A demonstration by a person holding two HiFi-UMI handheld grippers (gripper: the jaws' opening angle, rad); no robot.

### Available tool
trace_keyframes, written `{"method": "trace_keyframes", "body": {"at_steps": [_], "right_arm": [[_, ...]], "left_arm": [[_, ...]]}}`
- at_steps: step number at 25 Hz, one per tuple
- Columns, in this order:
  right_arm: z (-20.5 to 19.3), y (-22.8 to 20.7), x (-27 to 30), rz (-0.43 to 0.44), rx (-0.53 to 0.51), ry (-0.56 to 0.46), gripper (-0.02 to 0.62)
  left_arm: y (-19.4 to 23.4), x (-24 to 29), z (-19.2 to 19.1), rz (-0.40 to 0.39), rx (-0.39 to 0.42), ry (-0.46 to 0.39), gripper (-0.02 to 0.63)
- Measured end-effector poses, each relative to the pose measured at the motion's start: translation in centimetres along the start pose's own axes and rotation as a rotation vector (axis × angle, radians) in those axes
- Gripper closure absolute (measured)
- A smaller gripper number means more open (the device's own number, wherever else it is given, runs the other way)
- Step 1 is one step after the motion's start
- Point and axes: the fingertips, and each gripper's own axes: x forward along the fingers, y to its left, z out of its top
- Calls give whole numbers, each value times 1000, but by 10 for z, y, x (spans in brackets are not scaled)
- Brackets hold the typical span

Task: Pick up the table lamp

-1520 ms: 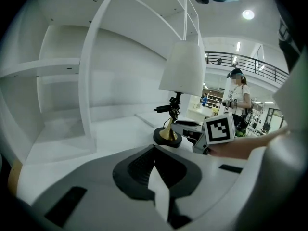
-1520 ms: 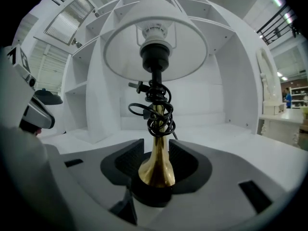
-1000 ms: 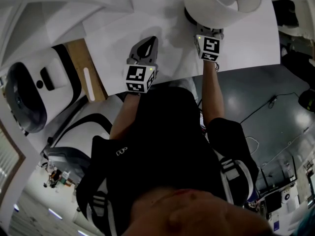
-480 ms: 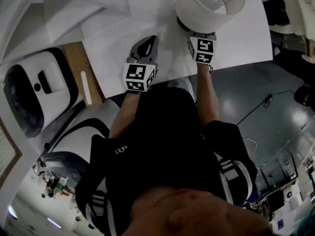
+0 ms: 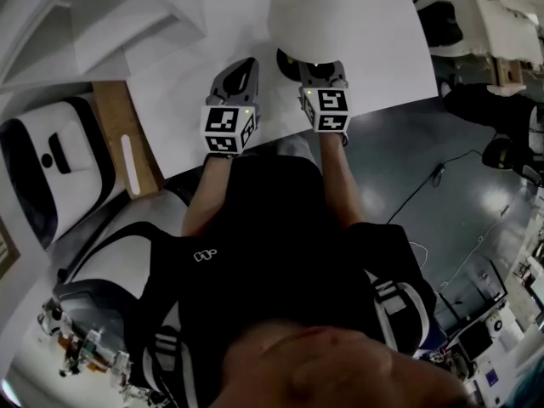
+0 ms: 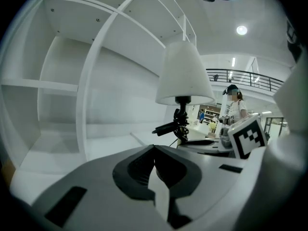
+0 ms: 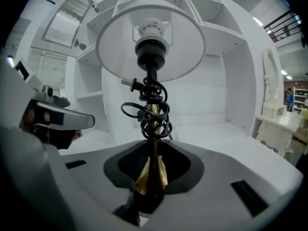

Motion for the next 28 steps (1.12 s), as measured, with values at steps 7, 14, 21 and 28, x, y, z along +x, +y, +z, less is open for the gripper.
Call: {"method": "trace_keyframes", "body": {"at_steps": [7, 14, 21, 28], "right_arm": [[32, 19, -33, 28, 32, -34, 494], [80, 12, -53, 20, 46, -111, 494], [117, 9, -63, 33, 60, -175, 494], [131, 10, -58, 41, 49, -196, 494]], "left_arm": [[-4, -11, 39, -9, -3, -97, 595], [-15, -15, 75, -42, 1, -187, 595], [-19, -24, 99, -52, 3, -244, 595], [-12, -29, 108, -34, -1, -267, 595]]}}
